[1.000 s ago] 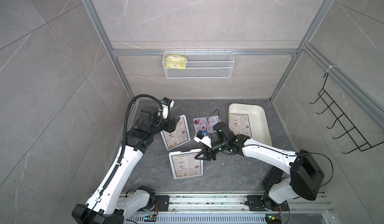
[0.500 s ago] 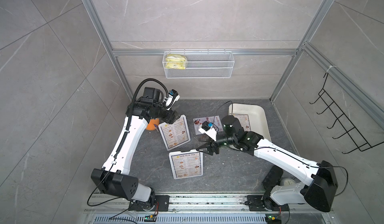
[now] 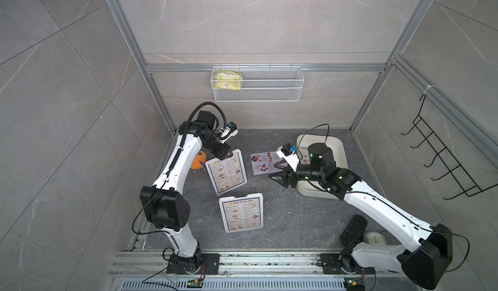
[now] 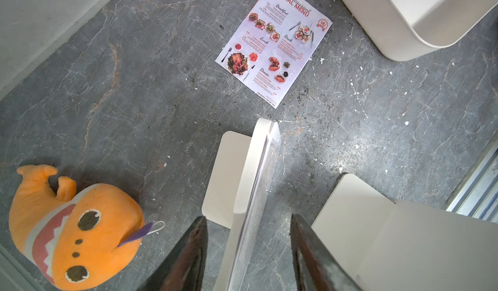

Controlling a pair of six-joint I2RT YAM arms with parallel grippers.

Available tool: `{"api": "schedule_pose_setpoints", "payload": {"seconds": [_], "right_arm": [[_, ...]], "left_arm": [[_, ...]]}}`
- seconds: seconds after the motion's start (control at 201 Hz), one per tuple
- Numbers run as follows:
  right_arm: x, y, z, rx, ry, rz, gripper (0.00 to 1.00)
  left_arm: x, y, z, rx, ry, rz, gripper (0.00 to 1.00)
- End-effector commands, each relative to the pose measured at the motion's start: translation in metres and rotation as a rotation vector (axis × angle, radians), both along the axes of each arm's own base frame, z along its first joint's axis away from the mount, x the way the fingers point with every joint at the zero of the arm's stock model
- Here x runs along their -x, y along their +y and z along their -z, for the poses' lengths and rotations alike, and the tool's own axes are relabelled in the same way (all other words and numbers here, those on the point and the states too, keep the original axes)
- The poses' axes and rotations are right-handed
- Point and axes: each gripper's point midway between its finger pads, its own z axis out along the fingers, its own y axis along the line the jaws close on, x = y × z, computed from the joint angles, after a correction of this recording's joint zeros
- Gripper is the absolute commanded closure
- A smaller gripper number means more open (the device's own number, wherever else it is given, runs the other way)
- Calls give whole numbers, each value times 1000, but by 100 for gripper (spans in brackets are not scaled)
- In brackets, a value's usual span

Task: Replace the menus in the menu holders
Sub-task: Pick up the menu holder from the center of the board.

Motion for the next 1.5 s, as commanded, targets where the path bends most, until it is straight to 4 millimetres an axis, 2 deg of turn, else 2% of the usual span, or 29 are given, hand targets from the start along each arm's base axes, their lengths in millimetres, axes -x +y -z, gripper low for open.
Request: {"api": "schedule_pose_setpoints", "payload": {"seconds": [0.0, 0.139, 0.204, 0.368, 0.632, 0.697, 0.876, 1.005, 1.224, 1.359, 1.493], "right_arm": [[0, -5, -4, -17, -6, 23, 36], [1, -7, -5, -19, -3, 25, 37], [1, -8, -5, -22, -4, 26, 37], [3, -8, -4, -25, -4, 25, 37], [3, -11, -4, -24, -4, 30, 37], [3, -11, -4, -22, -2, 28, 37], [2, -10, -3, -21, -1, 32, 37], [1, -11, 0, -23, 8, 35, 37], [1, -14, 3, -20, 16, 53, 37], [3, -17, 1, -25, 11, 63, 37], [1, -24, 0, -14, -1, 100, 37]], "left_arm": [[-3, -6, -5, 21, -17, 49, 53], [-8, -6, 4, 13, -6, 56, 54], [-7, -9, 7, 19, 9, 71, 63], [-4, -15, 10, 46, 45, 103, 79], [1, -22, 8, 81, 62, 136, 83], [-1, -19, 13, 62, 67, 129, 93], [-3, -18, 15, 51, 75, 123, 94], [-1, -18, 1, 59, 46, 121, 100], [13, -29, -46, 152, -50, 152, 100], [21, -35, -57, 193, -57, 171, 100], [30, -54, -64, 260, -31, 213, 100]]}}
